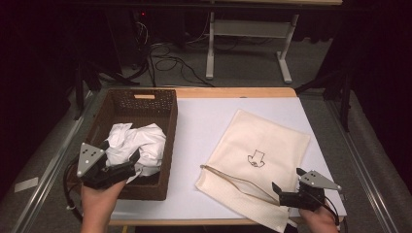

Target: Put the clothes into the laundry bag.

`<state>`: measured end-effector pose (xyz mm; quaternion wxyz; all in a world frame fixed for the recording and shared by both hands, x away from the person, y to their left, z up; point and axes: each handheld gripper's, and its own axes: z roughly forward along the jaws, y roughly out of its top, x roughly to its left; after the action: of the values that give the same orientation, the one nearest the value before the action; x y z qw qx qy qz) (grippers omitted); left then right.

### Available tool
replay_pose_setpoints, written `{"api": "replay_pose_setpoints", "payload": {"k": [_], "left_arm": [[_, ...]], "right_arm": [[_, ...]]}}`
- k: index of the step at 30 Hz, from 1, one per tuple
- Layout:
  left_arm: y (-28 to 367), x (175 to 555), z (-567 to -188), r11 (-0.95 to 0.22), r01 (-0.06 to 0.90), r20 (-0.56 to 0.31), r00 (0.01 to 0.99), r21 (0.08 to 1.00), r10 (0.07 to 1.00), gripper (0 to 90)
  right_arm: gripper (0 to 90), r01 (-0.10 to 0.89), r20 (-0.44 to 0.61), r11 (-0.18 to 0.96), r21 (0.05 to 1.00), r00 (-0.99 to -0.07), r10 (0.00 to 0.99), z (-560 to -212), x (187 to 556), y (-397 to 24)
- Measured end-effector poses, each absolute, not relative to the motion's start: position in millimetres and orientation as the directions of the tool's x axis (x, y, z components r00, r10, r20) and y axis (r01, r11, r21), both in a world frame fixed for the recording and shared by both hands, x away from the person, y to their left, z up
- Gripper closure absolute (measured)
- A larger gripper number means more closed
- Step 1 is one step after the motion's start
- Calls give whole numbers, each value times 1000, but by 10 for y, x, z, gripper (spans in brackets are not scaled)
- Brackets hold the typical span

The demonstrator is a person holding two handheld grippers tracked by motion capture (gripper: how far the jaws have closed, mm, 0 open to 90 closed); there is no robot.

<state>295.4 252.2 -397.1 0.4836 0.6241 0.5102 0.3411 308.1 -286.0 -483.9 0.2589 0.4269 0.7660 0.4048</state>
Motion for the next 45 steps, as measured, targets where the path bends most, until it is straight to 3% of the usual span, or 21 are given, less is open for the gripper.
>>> {"api": "replay_pose_setpoints", "payload": {"k": [10,22,27,38,39,44,45], "left_arm": [[2565,3586,-4080,-16,313,-59,228,949,972,53],[2568,3682,-4201,-54,454,-63,238,889,969,43],[2461,3845,-4310,-153,612,-11,256,776,967,7],[2423,4056,-4503,-173,807,-61,249,565,966,1],[2421,4092,-4554,-181,844,-68,248,504,966,0],[2399,4157,-4676,-192,902,-76,239,387,968,0],[2376,4185,-4742,-202,926,-87,241,318,967,0]], "right_arm": [[3,457,-48,314,832,-504,862,-4870,3101,-2851],[3,471,-35,319,822,-518,855,-4900,3106,-2828],[3,475,-30,323,818,-526,850,-4915,3116,-2822],[3,472,-30,330,817,-538,842,-4917,3108,-2810],[3,473,-29,330,817,-538,843,-4918,3108,-2810],[3,473,-30,330,817,-538,843,-4926,3116,-2819],[3,478,-27,330,814,-536,844,-4928,3114,-2817]]}}
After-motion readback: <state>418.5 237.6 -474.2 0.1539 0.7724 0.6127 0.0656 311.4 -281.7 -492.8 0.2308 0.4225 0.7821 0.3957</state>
